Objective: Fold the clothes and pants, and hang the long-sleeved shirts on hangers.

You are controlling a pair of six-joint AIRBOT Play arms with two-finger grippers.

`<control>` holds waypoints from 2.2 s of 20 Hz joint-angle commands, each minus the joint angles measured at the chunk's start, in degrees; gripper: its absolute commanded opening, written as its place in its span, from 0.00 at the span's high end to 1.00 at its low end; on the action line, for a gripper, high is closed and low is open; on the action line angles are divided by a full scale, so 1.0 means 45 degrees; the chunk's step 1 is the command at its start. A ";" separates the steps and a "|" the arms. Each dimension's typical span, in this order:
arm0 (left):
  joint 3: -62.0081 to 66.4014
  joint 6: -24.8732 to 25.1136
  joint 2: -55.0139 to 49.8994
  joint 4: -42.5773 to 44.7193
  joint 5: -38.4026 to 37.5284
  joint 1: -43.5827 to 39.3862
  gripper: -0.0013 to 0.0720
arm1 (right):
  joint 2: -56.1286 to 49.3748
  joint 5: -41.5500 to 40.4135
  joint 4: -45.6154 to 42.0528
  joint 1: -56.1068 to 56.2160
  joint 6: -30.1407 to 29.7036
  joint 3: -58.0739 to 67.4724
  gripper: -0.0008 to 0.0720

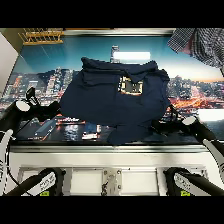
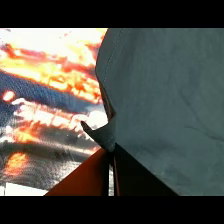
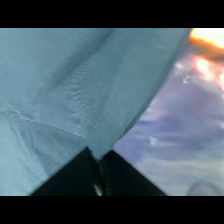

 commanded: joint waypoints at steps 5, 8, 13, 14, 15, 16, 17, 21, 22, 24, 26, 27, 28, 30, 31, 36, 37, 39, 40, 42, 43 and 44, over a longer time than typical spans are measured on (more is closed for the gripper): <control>0.3133 0.0015 0.1904 0.0005 0.0024 0.0005 0.97 | 0.1467 0.1326 -0.2346 0.0325 -0.0831 0.5110 0.97; 0.6105 0.0019 0.3599 -0.0010 0.0228 0.0000 0.97 | 0.2657 0.1690 -0.3031 0.0325 -0.0835 0.9476 0.97; 0.9554 0.0019 0.6290 0.0010 0.1350 0.0000 0.97 | 0.4167 0.1583 -0.2973 0.0330 -0.0831 1.4887 0.97; 0.9928 0.0019 0.6785 0.0010 0.1501 0.0000 0.97 | 0.4532 0.1384 -0.2968 0.0340 -0.0831 1.5397 0.97; 1.0273 0.0019 0.7252 0.0015 0.1564 0.0000 0.97 | 0.4979 0.1088 -0.2968 0.0340 -0.0826 1.5732 0.97; 1.0535 0.0019 0.7664 0.0015 0.1608 0.0000 0.97 | 0.5445 0.0709 -0.2958 0.0340 -0.0826 1.5839 0.97; 1.0724 0.0019 0.8068 0.0015 0.1744 0.0000 0.97 | 0.5955 0.0321 -0.2866 0.0340 -0.0826 1.5834 0.97; 1.1254 0.0015 0.9039 0.0019 0.2705 0.0000 0.97 | 0.7223 -0.0097 -0.2875 0.0340 -0.0476 1.5834 0.97; 1.1463 0.0015 0.9034 0.0019 0.2793 0.0000 0.97 | 0.7349 -0.0083 -0.2875 0.0340 -0.0199 1.5834 0.97; 1.1914 0.0015 0.8626 0.0015 0.2735 0.0000 0.97 | 0.7334 -0.0024 -0.2875 0.0340 0.0199 1.5829 0.97; 1.2303 0.0015 0.7742 0.0015 0.2365 0.0000 0.97 | 0.6994 0.0321 -0.2875 0.0340 0.0690 1.5829 0.97; 1.2463 0.0015 0.7159 0.0005 0.2045 0.0000 0.97 | 0.6664 0.0651 -0.2871 0.0340 0.1064 1.5829 0.97; 1.2580 0.0015 0.6426 -0.0063 0.1656 0.0000 0.97 | 0.6207 0.1132 -0.2871 0.0340 0.1452 1.5824 0.97; 1.2522 0.0010 0.4930 -0.0073 0.1064 -0.0136 0.97 | 0.4993 0.2186 -0.2875 0.0340 0.1695 1.5815 0.97; 1.2395 0.0000 0.4070 -0.0078 0.0855 -0.0413 0.97 | 0.4109 0.2822 -0.2875 0.0359 0.1919 1.5810 0.97; 1.2016 0.0253 -0.0821 0.0024 0.1569 -0.2205 0.97 | -0.0335 0.2351 -0.3371 0.0457 0.1899 1.5805 0.97; 1.2016 0.0253 -0.1700 0.0005 0.1982 -0.2390 0.97 | -0.1132 0.1797 -0.3565 0.0457 0.1909 1.5805 0.97; 1.2016 0.0238 -0.3288 -0.0049 0.2735 -0.2589 0.97 | -0.2555 0.0879 -0.3546 0.0427 0.1909 1.5810 0.97; 1.2016 0.0214 -0.3905 -0.0049 0.2807 -0.2579 0.94 | -0.3079 0.0563 -0.3546 0.0427 0.1914 1.5810 0.97; 1.2016 -0.0073 -0.4692 -0.0063 0.2613 -0.2380 0.15 | -0.3842 0.0146 -0.3555 0.0427 0.1904 1.5810 0.94; 1.2016 -0.0272 -0.4857 -0.0063 0.2244 -0.2210 0.12 | -0.4061 0.0034 -0.3546 0.0427 0.1909 1.5810 0.78; 1.2016 -0.0330 -0.4930 -0.0058 0.1700 -0.1982 0.12 | -0.4187 0.0029 -0.3551 0.0403 0.1909 1.5810 0.43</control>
